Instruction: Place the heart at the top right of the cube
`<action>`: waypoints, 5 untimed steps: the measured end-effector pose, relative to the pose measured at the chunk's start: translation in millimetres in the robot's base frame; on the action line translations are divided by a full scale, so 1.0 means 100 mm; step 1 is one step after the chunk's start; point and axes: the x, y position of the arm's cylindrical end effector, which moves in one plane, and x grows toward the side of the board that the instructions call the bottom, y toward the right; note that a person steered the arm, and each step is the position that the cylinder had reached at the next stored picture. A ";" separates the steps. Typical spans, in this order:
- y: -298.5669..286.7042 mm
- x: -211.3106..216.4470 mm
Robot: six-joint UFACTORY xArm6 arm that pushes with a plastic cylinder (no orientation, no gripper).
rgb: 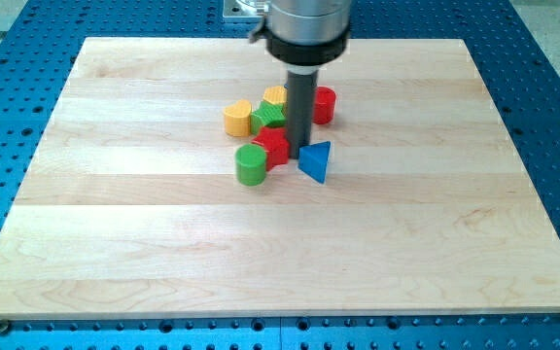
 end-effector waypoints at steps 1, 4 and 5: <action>-0.68 0.10; -0.51 -0.72; -0.31 -1.17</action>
